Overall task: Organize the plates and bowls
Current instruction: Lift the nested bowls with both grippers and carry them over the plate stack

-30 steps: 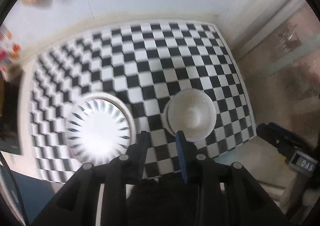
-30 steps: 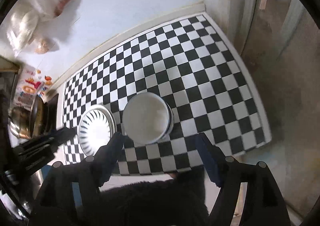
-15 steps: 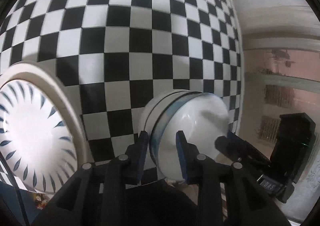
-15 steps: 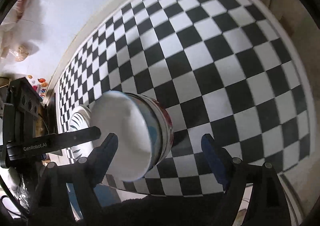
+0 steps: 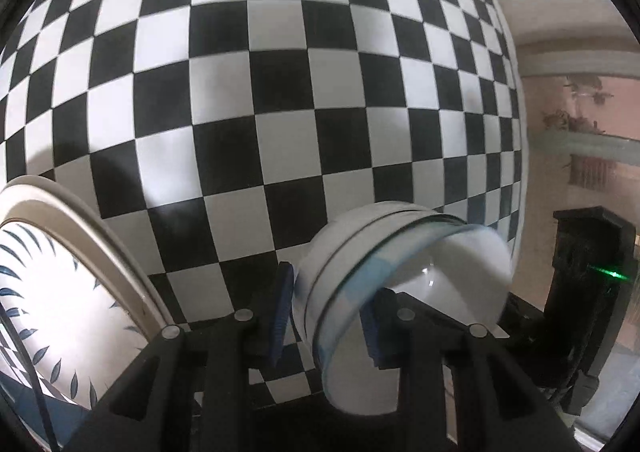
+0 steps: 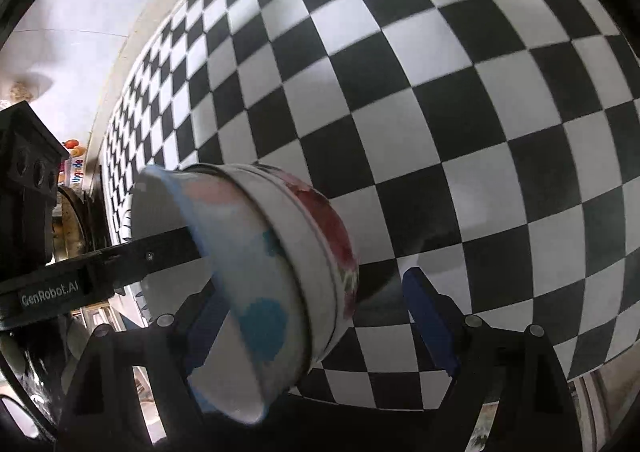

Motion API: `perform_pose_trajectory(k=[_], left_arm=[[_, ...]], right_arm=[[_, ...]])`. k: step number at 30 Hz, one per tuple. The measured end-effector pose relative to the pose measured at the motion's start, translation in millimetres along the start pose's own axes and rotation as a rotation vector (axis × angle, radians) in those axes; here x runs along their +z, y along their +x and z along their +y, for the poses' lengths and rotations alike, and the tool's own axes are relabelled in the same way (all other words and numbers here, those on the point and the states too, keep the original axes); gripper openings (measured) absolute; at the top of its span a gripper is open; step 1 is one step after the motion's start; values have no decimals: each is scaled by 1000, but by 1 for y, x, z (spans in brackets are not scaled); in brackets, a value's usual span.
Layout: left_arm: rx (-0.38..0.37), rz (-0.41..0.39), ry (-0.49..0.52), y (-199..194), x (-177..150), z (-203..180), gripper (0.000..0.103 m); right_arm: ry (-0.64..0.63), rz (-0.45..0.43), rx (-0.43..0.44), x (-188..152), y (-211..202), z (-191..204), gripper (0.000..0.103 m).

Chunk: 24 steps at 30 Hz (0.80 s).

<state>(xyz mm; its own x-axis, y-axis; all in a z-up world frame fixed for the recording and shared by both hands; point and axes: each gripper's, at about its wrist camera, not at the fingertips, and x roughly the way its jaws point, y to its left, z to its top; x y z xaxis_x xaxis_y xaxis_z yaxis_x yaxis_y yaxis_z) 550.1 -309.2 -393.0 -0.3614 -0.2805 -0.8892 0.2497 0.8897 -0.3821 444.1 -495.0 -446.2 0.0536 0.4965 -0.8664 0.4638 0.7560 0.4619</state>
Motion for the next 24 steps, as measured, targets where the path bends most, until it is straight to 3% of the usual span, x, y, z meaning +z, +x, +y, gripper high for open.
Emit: perform_pose_trajectory(k=[3, 5, 6, 7, 17, 24], left_arm=[[-35, 15, -6, 11, 1, 3, 34], [-63, 5, -12, 11, 1, 6, 33], [-72, 2, -12, 11, 1, 8, 32], [-82, -4, -14, 10, 0, 10, 32], [-78, -51, -27, 0, -15, 13, 30], [-72, -74, -35, -9, -22, 13, 30]], right_arm=[[28, 24, -7, 3, 11, -4, 85], [36, 11, -3, 3, 13, -5, 77], [48, 5, 33, 3, 13, -6, 59], [72, 14, 93, 3, 14, -10, 58], [82, 21, 125, -7, 18, -17, 56], [50, 4, 117, -9, 20, 2, 56]])
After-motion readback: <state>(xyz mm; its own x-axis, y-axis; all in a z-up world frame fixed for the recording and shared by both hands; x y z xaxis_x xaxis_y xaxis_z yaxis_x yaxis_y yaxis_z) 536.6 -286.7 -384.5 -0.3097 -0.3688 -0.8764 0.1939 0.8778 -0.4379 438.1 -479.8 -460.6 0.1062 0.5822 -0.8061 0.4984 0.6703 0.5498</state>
